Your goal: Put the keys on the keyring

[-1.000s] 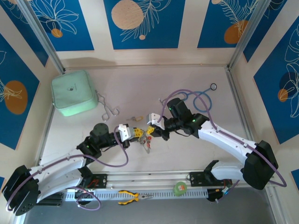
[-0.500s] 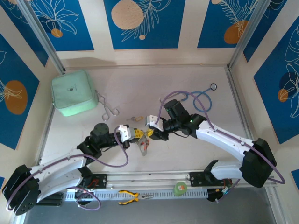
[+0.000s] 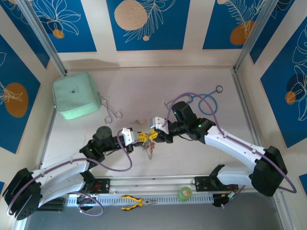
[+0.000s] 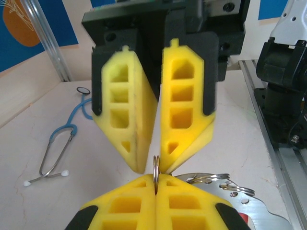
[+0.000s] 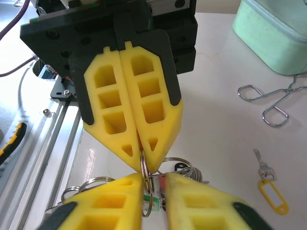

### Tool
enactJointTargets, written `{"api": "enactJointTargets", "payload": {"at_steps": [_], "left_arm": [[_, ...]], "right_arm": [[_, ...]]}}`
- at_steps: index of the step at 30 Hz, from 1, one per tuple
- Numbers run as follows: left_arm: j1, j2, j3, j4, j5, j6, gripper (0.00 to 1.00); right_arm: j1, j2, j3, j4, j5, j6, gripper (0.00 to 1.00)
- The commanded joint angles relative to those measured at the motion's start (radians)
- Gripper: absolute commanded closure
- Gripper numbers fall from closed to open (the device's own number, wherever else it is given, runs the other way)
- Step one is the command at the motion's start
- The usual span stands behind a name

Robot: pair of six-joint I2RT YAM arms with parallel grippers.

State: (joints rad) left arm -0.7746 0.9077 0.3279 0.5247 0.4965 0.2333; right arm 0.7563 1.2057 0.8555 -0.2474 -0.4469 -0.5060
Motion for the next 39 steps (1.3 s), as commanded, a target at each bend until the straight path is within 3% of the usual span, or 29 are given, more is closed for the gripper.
{"api": "enactJointTargets", "payload": {"at_steps": [1,2,5,7,9,14,23,24,29,32,35,39], "left_arm": [[-0.003,0.003,0.012,0.078,0.033,-0.021,1.00],[-0.004,0.002,0.011,0.074,0.029,-0.021,1.00],[-0.004,-0.004,0.020,0.039,-0.018,-0.018,0.96],[-0.003,-0.015,0.036,-0.026,-0.061,-0.006,0.71],[-0.004,-0.027,0.048,-0.087,-0.082,0.020,0.66],[-0.003,-0.023,0.093,-0.216,-0.079,0.082,0.76],[-0.003,-0.004,0.120,-0.209,-0.042,0.092,0.99],[-0.003,-0.007,0.117,-0.200,-0.041,0.092,1.00],[-0.004,-0.027,0.066,-0.078,-0.033,0.045,1.00],[-0.004,-0.017,0.021,0.060,-0.014,-0.032,1.00],[-0.004,0.008,-0.007,0.178,0.000,-0.094,1.00],[-0.003,0.014,-0.010,0.187,0.013,-0.108,1.00]], "right_arm": [[0.008,0.017,0.020,0.002,-0.023,0.001,0.94],[0.009,0.017,0.025,-0.003,-0.021,-0.002,0.99],[0.021,0.020,0.053,-0.059,0.022,-0.043,1.00],[0.036,0.027,0.084,-0.123,0.071,-0.087,1.00],[0.055,0.038,0.118,-0.192,0.130,-0.134,1.00],[0.101,0.076,0.210,-0.348,0.252,-0.228,1.00],[0.182,0.118,0.292,-0.411,0.328,-0.259,1.00],[0.178,0.115,0.292,-0.400,0.314,-0.245,1.00],[0.046,0.007,0.163,-0.208,0.107,-0.111,0.75],[-0.011,-0.024,0.098,-0.133,-0.019,-0.063,0.71],[-0.027,-0.016,0.060,-0.099,-0.068,-0.047,0.71],[-0.035,-0.012,0.036,-0.060,-0.094,-0.026,0.71]]}}
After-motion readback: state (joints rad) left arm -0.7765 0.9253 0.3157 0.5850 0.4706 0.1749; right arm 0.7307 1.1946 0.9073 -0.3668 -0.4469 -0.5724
